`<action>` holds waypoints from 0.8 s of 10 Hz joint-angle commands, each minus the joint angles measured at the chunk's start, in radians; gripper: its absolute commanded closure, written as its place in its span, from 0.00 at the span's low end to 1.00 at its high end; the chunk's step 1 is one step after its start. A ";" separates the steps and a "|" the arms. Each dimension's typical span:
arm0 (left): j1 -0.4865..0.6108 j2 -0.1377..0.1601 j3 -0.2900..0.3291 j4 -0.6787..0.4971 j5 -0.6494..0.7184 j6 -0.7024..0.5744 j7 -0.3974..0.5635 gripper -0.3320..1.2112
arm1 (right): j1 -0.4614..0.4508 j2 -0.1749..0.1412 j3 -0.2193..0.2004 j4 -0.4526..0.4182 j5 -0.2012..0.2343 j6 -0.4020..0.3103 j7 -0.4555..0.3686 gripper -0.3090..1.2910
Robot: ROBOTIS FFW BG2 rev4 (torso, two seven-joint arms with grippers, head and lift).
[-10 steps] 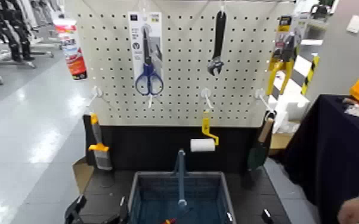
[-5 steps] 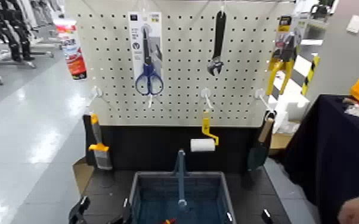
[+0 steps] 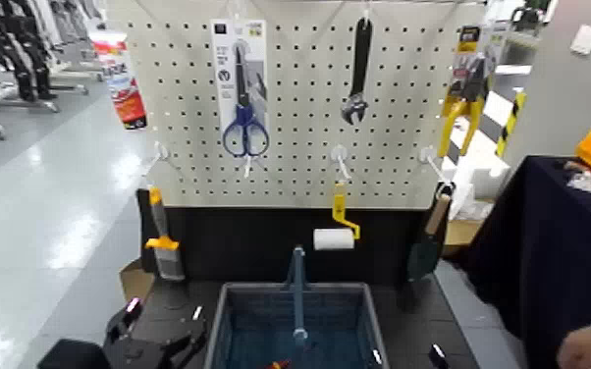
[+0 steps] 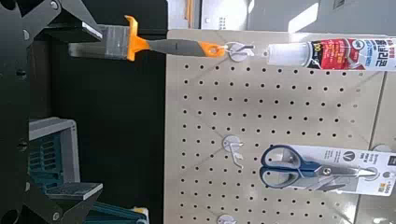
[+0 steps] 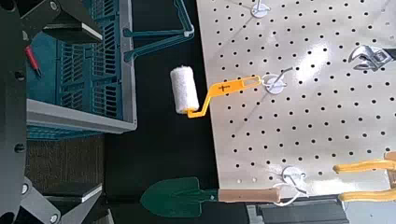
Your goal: Put the red glue tube into the crate.
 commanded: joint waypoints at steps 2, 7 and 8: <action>-0.113 0.001 0.147 -0.041 0.037 0.213 -0.226 0.33 | 0.000 0.000 0.000 0.000 -0.006 0.004 0.000 0.30; -0.264 0.057 0.254 -0.044 0.092 0.331 -0.357 0.33 | -0.003 -0.001 0.004 0.002 -0.015 0.004 0.000 0.30; -0.294 0.065 0.286 -0.042 0.101 0.351 -0.385 0.33 | -0.008 -0.005 0.008 0.003 -0.020 0.005 0.000 0.30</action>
